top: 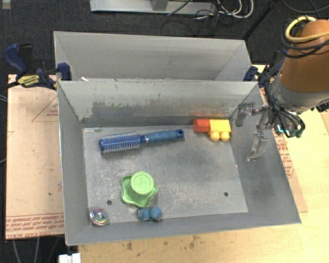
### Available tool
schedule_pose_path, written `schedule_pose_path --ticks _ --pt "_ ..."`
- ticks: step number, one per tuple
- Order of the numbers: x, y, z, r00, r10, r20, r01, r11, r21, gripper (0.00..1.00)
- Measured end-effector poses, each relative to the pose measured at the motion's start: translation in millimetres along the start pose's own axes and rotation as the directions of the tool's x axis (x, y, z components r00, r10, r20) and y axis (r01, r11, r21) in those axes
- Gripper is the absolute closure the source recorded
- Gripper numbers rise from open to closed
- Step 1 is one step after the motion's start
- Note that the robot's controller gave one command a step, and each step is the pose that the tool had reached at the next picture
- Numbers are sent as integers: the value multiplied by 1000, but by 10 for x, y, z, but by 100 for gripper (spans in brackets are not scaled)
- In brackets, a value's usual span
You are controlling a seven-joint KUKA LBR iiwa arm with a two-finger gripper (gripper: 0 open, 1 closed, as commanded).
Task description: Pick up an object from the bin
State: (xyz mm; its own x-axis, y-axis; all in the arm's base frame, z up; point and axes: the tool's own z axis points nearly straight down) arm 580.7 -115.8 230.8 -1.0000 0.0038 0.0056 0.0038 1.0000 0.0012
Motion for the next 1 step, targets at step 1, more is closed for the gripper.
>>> schedule_pose_path --ticks 1 --pt "-519 1001 593 989 -149 7 149 989 -2 0"
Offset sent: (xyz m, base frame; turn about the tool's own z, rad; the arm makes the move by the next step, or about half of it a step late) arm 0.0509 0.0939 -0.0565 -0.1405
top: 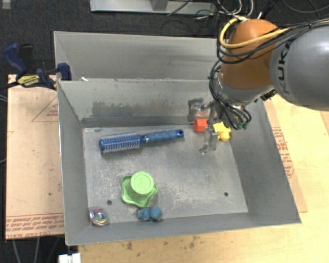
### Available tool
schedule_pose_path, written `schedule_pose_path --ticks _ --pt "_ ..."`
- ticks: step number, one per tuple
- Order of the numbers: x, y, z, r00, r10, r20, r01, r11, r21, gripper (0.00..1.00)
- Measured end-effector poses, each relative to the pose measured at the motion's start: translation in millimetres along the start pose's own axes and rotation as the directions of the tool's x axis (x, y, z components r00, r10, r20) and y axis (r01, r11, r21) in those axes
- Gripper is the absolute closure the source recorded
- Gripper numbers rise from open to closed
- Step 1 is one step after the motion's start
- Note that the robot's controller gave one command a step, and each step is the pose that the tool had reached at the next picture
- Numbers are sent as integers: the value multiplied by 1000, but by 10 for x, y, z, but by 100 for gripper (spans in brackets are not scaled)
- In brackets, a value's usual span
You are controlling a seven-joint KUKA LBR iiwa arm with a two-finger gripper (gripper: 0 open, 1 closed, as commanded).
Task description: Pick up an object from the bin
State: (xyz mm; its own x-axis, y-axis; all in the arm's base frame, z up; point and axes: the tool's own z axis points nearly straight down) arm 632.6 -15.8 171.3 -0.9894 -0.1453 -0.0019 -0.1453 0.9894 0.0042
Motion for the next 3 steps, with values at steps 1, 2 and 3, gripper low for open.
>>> schedule_pose_path --ticks 1,2,3 --pt "-239 548 250 998 -68 1 68 998 1 0" --pt "-290 576 830 1000 9 -4 -9 1000 2 0" --pt "-298 571 801 1000 8 -1 -8 1000 3 100"
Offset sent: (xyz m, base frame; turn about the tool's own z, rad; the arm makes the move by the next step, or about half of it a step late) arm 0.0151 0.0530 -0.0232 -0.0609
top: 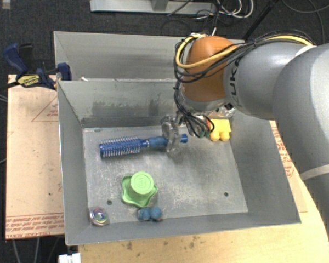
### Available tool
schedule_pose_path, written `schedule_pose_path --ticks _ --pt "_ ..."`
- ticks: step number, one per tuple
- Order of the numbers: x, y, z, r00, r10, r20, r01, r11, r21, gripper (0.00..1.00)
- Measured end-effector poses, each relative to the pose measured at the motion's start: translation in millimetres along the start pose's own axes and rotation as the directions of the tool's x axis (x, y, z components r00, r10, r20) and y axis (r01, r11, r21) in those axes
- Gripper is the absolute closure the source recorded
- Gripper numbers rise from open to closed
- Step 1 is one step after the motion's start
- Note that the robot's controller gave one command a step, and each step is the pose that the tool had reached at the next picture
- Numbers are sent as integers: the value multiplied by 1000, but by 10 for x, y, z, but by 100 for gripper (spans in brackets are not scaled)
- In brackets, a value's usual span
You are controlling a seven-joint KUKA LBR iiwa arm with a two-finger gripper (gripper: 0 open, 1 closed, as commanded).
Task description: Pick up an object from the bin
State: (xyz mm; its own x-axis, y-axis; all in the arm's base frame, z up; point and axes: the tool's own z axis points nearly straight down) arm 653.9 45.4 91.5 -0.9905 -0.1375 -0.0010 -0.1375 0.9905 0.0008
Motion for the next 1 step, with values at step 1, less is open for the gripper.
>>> schedule_pose_path --ticks 1 --pt "0 0 0 1000 0 0 0 1000 0 100"
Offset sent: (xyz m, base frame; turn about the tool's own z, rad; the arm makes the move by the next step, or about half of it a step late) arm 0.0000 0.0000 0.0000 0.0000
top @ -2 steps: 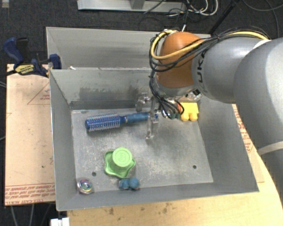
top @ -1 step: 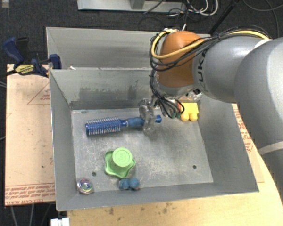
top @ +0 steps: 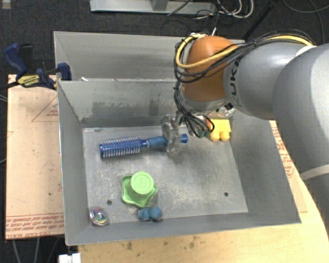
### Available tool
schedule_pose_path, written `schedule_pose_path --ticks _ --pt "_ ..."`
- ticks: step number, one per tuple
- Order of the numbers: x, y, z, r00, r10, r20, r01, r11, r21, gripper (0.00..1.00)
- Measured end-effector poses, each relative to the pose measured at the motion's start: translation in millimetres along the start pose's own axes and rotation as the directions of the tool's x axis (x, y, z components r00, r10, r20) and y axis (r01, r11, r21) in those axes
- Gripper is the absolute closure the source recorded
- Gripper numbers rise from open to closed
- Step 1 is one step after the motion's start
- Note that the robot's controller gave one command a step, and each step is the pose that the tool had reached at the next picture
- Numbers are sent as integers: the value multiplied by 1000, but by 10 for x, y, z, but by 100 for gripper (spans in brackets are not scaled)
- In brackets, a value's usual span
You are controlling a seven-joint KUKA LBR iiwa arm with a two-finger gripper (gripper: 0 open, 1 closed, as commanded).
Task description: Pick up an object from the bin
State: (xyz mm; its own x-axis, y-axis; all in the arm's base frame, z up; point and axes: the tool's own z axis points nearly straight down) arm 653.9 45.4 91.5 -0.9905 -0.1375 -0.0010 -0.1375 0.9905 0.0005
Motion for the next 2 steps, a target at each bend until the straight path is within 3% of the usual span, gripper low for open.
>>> schedule_pose_path --ticks 1,2 --pt "0 0 0 1000 0 0 0 1000 0 100" --pt "97 40 -220 988 -153 0 153 988 0 100"
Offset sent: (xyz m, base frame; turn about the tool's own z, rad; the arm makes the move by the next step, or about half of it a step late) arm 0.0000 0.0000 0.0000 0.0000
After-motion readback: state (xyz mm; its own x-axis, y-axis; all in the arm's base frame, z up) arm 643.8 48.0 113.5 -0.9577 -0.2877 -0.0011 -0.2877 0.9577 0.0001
